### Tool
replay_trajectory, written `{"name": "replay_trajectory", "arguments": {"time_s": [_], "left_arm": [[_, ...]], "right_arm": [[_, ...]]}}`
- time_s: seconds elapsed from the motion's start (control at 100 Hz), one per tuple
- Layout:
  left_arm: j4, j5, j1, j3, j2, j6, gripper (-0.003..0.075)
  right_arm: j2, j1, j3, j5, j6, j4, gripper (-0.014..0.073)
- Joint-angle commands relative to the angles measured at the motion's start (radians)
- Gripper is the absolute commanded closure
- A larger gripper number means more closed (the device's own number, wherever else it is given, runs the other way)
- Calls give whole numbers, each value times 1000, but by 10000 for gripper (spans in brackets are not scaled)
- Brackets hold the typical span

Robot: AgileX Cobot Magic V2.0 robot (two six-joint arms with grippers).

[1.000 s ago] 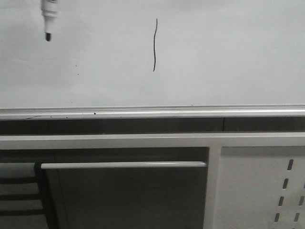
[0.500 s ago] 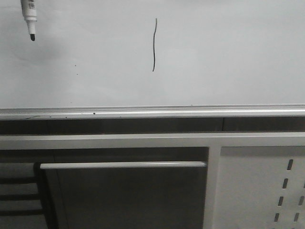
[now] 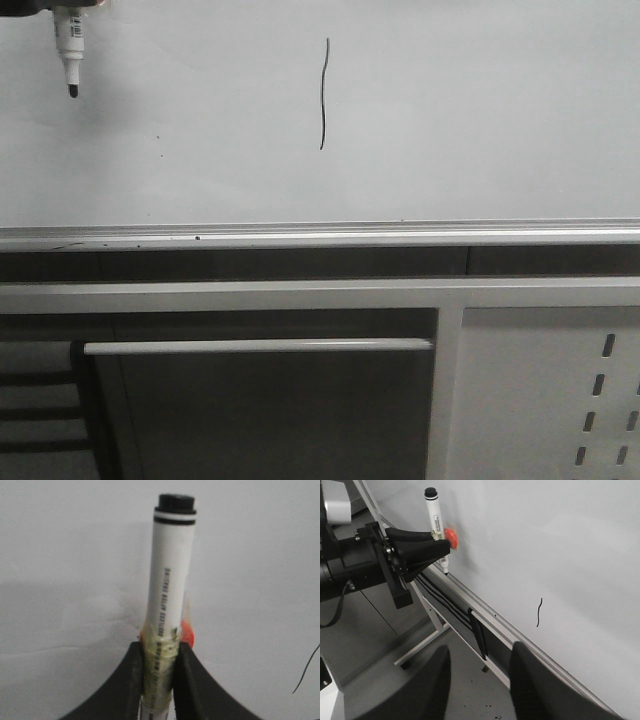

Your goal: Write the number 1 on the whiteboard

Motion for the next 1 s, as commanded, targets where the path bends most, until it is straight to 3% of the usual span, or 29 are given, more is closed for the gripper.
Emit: {"name": "replay_trajectory", "arguments": {"time_s": [0.0,0.99], "left_arm": [[41,-56,1,-42,-2,-12,741],[41,-155,1,-62,28,-12,740]], "right_arm": [[-15,-8,-34,-57,-1,35,344],[-15,-8,-34,-19,-1,36,344]]}}
